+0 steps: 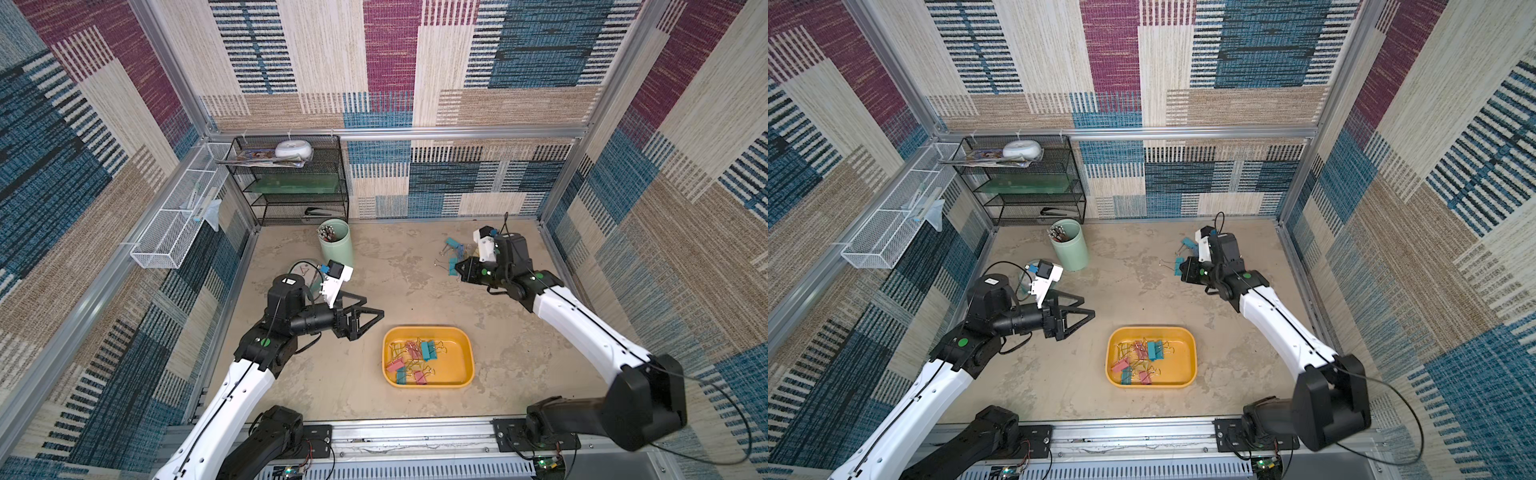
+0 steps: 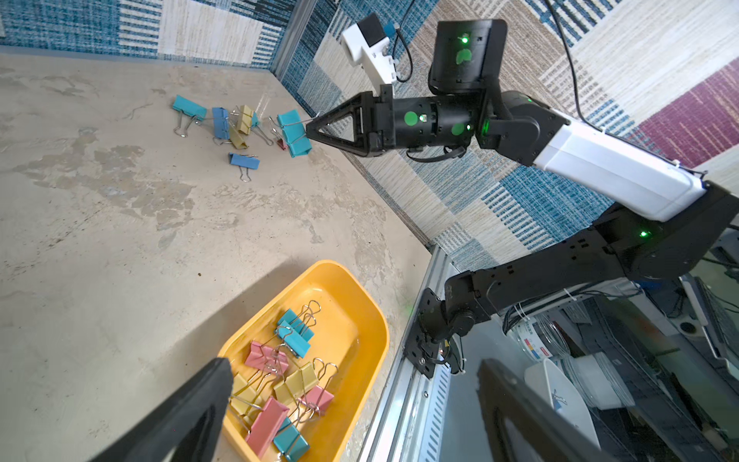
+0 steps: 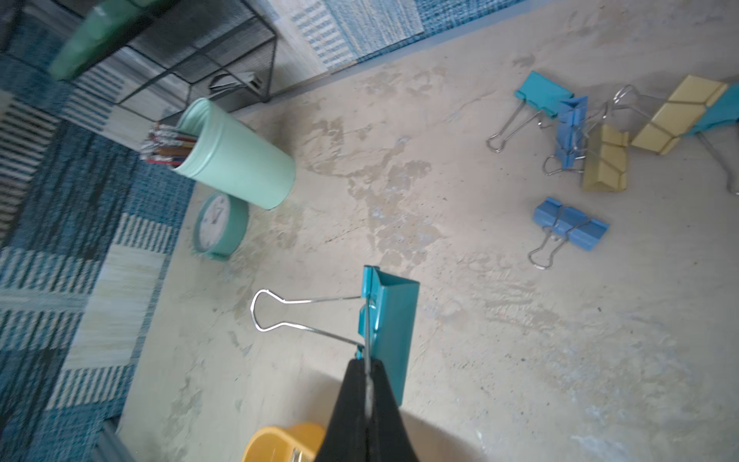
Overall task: Put the binder clips in the storage box
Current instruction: Pick up the binder clip at the center of the board, then place the binder clip in the storage box.
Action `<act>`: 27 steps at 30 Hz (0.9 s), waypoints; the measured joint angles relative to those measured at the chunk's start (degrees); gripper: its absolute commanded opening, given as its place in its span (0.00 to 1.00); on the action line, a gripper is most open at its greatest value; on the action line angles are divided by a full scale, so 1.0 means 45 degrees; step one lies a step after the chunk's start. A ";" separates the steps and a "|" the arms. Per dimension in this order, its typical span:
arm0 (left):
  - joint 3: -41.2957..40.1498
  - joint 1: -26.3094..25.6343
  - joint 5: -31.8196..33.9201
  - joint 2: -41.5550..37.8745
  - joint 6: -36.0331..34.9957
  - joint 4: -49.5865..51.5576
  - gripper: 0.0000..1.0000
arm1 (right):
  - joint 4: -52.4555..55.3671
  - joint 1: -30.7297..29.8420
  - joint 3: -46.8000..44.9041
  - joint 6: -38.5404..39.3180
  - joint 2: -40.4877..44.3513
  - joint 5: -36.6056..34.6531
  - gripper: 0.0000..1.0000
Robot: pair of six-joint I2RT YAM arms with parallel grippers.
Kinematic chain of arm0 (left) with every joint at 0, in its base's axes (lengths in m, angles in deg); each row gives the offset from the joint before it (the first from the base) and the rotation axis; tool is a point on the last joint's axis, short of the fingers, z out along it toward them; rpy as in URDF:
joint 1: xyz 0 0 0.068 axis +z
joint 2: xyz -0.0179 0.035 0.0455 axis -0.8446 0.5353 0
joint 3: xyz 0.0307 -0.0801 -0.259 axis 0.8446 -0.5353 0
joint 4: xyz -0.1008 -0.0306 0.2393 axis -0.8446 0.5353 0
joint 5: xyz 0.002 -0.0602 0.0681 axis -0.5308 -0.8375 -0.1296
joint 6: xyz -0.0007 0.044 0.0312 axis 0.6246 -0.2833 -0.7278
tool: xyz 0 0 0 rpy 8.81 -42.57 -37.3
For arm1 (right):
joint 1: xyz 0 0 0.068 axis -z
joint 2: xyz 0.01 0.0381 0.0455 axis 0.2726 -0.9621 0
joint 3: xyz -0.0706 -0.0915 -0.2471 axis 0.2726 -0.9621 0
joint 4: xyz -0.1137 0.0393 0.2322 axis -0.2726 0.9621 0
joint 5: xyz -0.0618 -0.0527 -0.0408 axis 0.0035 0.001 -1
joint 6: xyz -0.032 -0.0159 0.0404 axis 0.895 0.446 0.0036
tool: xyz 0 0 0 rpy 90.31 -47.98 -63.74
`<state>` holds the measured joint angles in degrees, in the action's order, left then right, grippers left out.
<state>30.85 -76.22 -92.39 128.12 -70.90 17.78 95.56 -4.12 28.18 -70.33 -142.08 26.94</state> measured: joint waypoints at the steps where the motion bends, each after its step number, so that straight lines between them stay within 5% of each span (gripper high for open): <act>1: -0.0005 -0.0185 -0.0019 -0.0039 -0.0034 0.0000 1.00 | -0.0024 -0.0087 -0.0408 -0.0039 0.0665 0.0248 0.00; 12: -0.0165 -0.1598 -0.0146 -0.0622 -0.0753 -0.0092 1.00 | 0.1355 -0.1311 -0.3779 -0.0957 0.5557 0.2200 0.00; 27: -0.0291 -0.1622 0.0248 -0.0738 -0.1156 -0.0180 1.00 | 0.1044 -0.3517 -0.6717 -0.2191 0.3968 0.2035 0.00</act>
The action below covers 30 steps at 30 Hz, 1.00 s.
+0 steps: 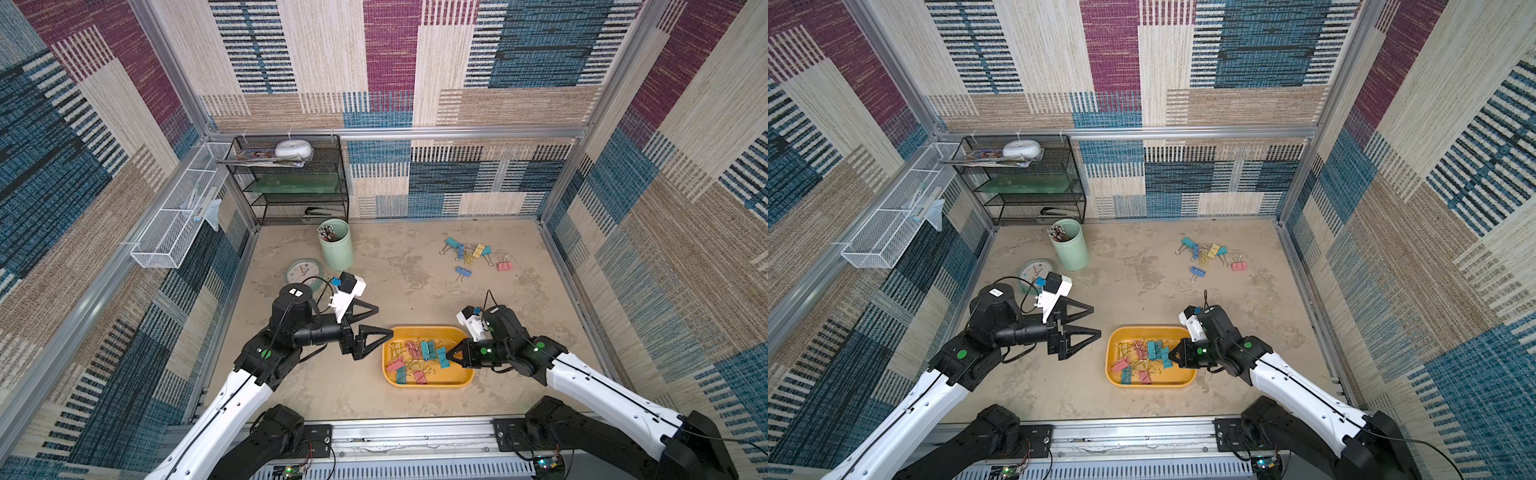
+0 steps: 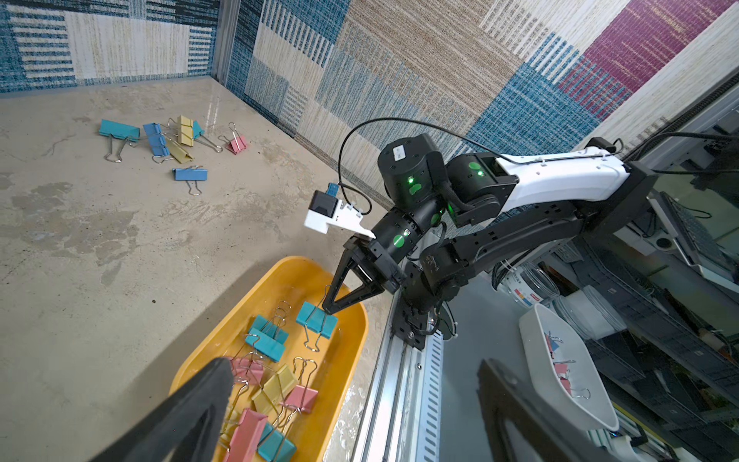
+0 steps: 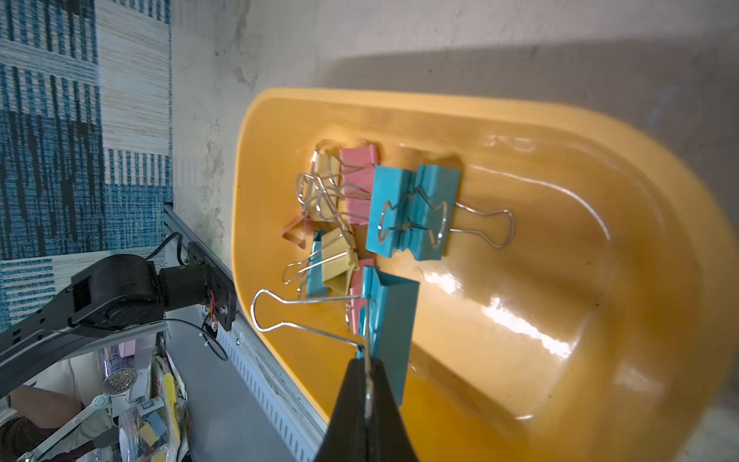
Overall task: Put the binder clips in the storage box
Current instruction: Place the binder clip in the storage box, then pick up the binder clip at the center of the board.
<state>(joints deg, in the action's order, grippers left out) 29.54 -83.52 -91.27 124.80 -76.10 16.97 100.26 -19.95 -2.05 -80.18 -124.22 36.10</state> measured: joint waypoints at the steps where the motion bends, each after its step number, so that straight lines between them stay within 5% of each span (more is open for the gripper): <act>1: 0.0000 0.0000 0.0049 0.0000 -0.0005 0.0000 1.00 | -0.0199 -0.0068 -0.0141 -0.0063 -0.0151 -0.0053 0.00; 4: 0.0000 0.0000 0.0117 0.0019 -0.0044 0.0000 1.00 | -0.0831 -0.0151 -0.0505 -0.0325 -0.0549 -0.0180 0.00; 18: 0.0000 0.0000 0.0165 0.0078 -0.0102 0.0000 1.00 | -0.1773 -0.0743 -0.0534 -0.1001 -0.1719 -0.0874 0.34; 26: 0.0000 0.0000 0.0170 0.0107 -0.0102 0.0000 1.00 | -0.0029 -0.0801 0.1005 -0.0695 0.0209 -0.2239 0.65; 30: 0.0000 0.0000 0.0160 0.0107 -0.0102 0.0000 1.00 | 0.0923 -0.0801 0.2623 0.0427 0.0607 -0.4561 0.86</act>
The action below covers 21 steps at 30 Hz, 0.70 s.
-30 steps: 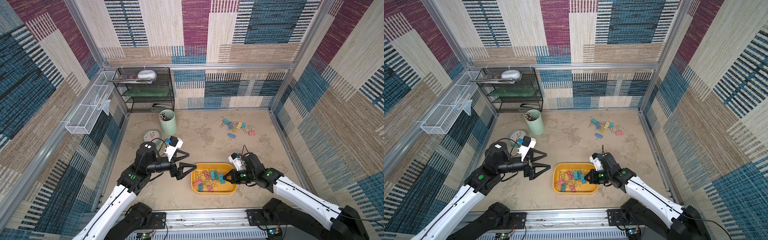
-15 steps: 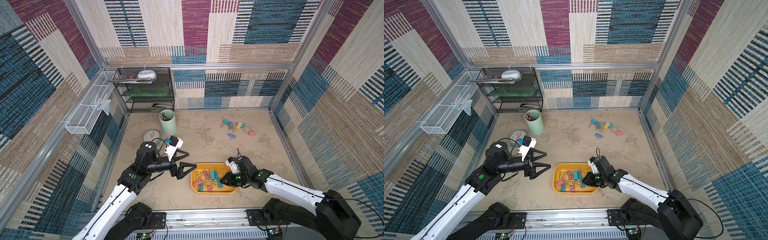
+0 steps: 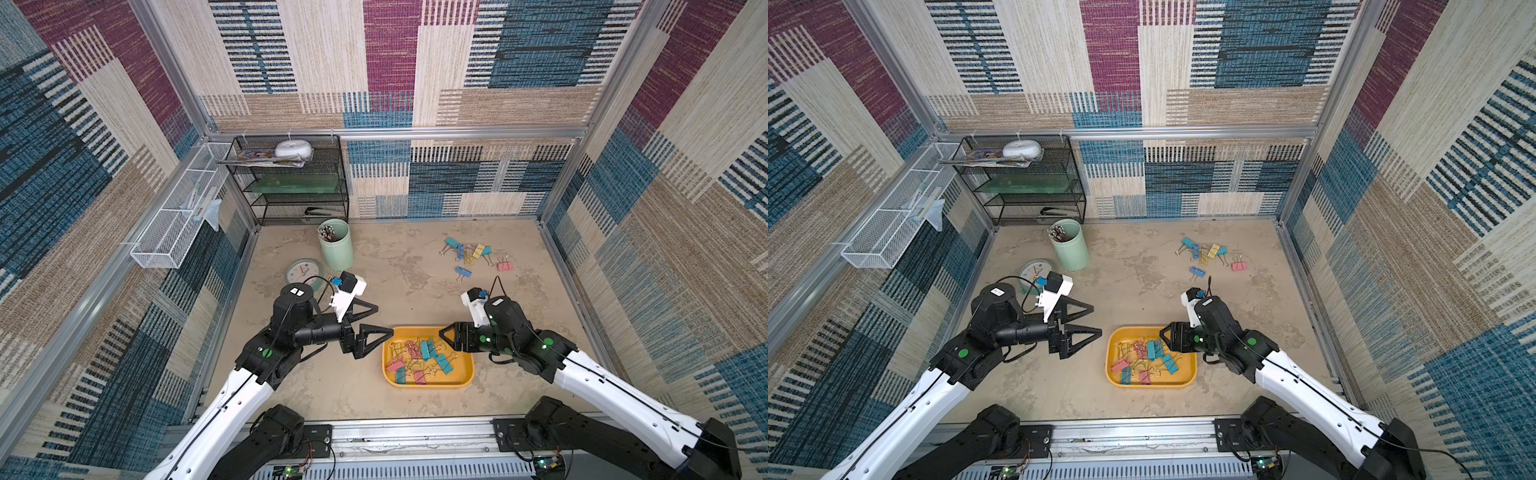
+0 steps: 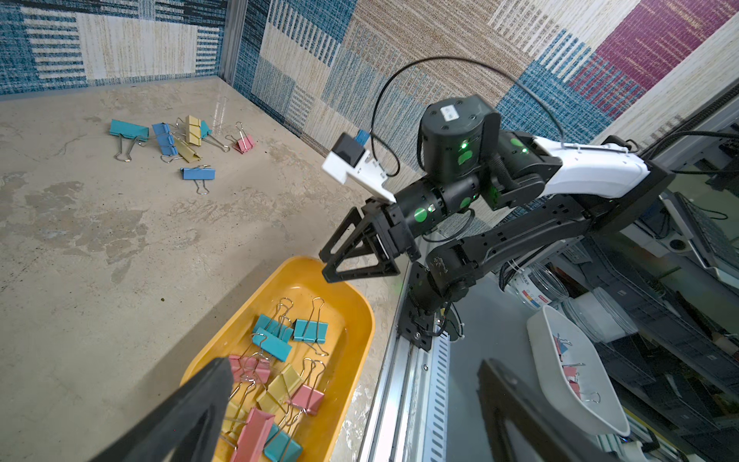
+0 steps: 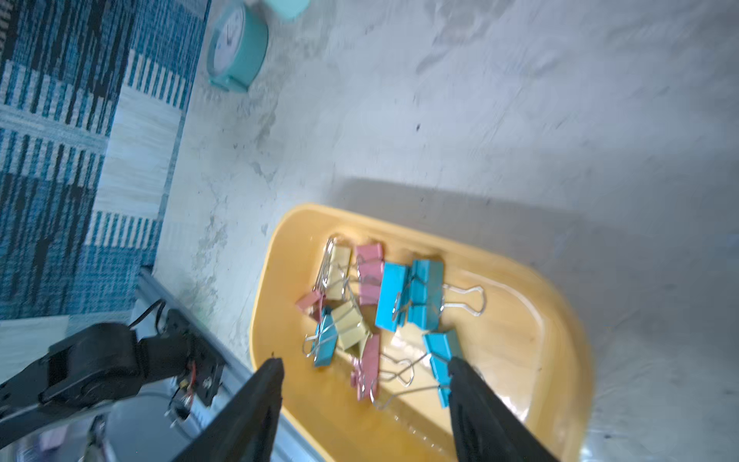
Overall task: Put the binder clips in the storage box
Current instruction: Pick up the binder clip at the center of the board.
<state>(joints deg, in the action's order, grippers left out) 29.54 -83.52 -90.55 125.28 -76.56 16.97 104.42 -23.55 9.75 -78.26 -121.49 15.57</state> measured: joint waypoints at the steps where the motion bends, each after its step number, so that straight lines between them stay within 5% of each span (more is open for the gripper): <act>1: 0.0000 0.0000 0.0005 0.0000 0.0000 0.0000 0.99 | 0.0126 0.0015 0.0413 0.0321 -0.0097 -0.0879 0.90; 7: 0.0000 0.0000 0.0005 0.0053 0.0000 0.0000 1.00 | -0.0903 0.1112 0.2725 0.2482 -0.2686 -0.4022 0.93; 14: 0.0000 0.0000 0.0107 0.0019 -0.0049 0.0000 1.00 | -0.1156 0.3886 0.6883 0.3507 -0.8738 -0.4056 0.83; 21: 0.0000 0.0000 0.0117 0.0044 -0.0049 0.0000 0.99 | 0.0257 0.4255 1.0083 0.5353 -1.2662 -0.4396 0.63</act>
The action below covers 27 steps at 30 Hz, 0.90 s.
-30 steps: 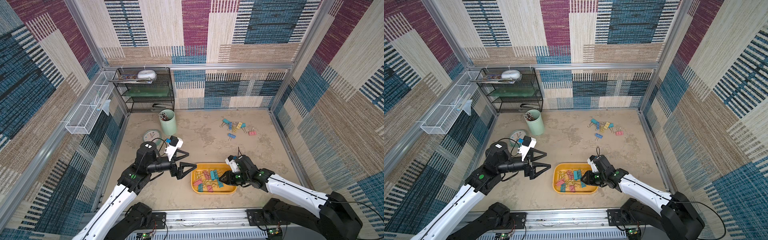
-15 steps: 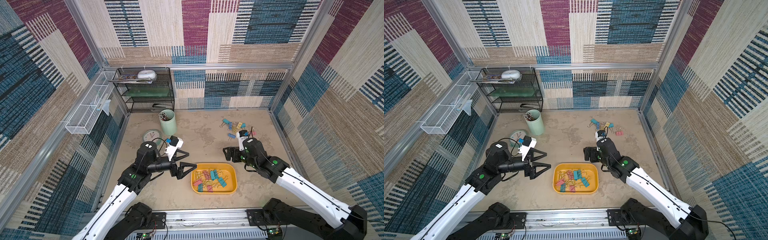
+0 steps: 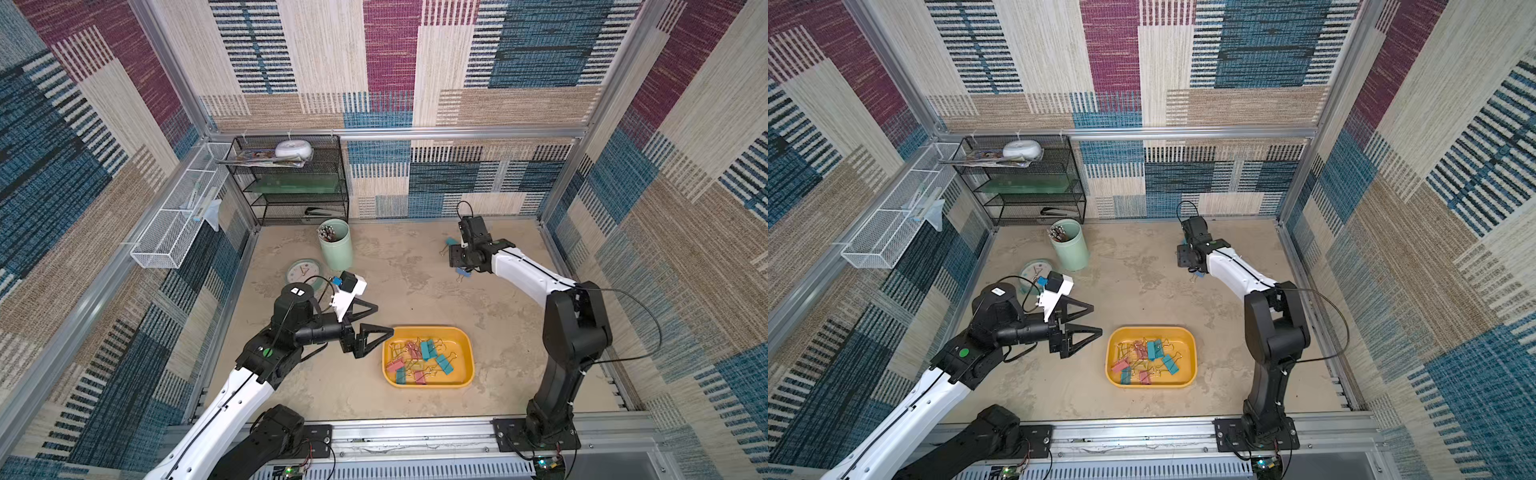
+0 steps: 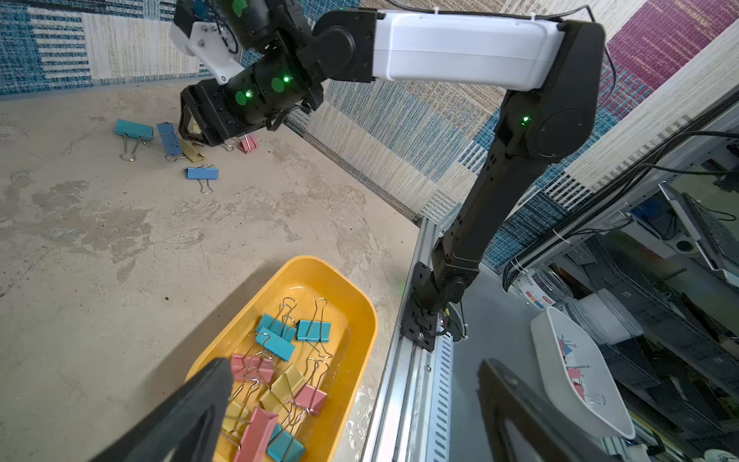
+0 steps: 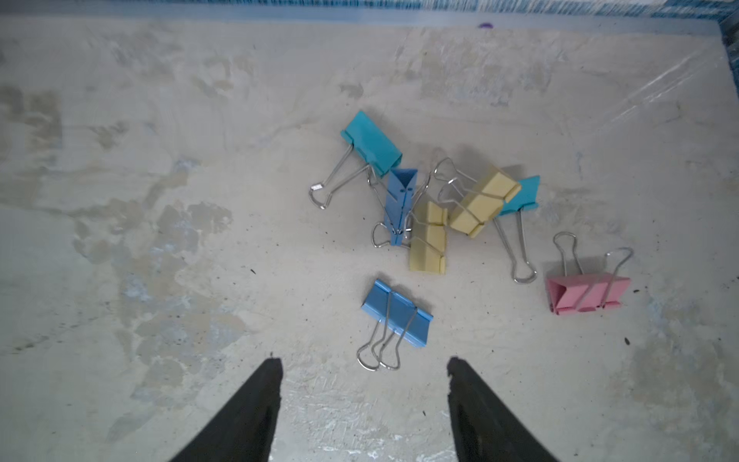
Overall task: Put the binder clips in the storage box
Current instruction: Pick up the binder clip at the center of the board.
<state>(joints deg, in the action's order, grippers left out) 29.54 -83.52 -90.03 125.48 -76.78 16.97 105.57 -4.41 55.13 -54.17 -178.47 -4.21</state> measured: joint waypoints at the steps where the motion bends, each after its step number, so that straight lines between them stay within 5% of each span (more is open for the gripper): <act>1: 0.0000 0.0000 0.0010 -0.0005 0.0000 0.0000 1.00 | 0.0291 0.0000 0.0287 0.0282 -0.0413 -0.0097 0.62; 5: 0.0000 0.0000 0.0146 -0.0015 -0.0010 0.0005 0.99 | 0.1292 -0.0049 0.0680 0.1180 -0.1491 -0.0835 0.61; 12: 0.0005 0.0000 0.0180 -0.0024 -0.0015 0.0005 1.00 | 0.1681 -0.0282 0.1132 0.2001 -0.2438 -0.1953 0.41; 22: 0.0005 0.0000 0.0185 -0.0019 -0.0058 0.0015 1.00 | 0.1783 -0.0607 0.2030 0.2482 -0.3177 -0.3011 0.00; 27: 0.0005 0.0000 0.0180 0.0044 -0.0058 0.0015 0.99 | 0.2006 -0.0933 0.1209 0.2390 -0.1991 -0.2730 0.00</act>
<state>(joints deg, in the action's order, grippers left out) 29.56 -83.52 -89.22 125.67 -77.04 17.04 114.60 -8.60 60.57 -43.42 -187.43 -16.49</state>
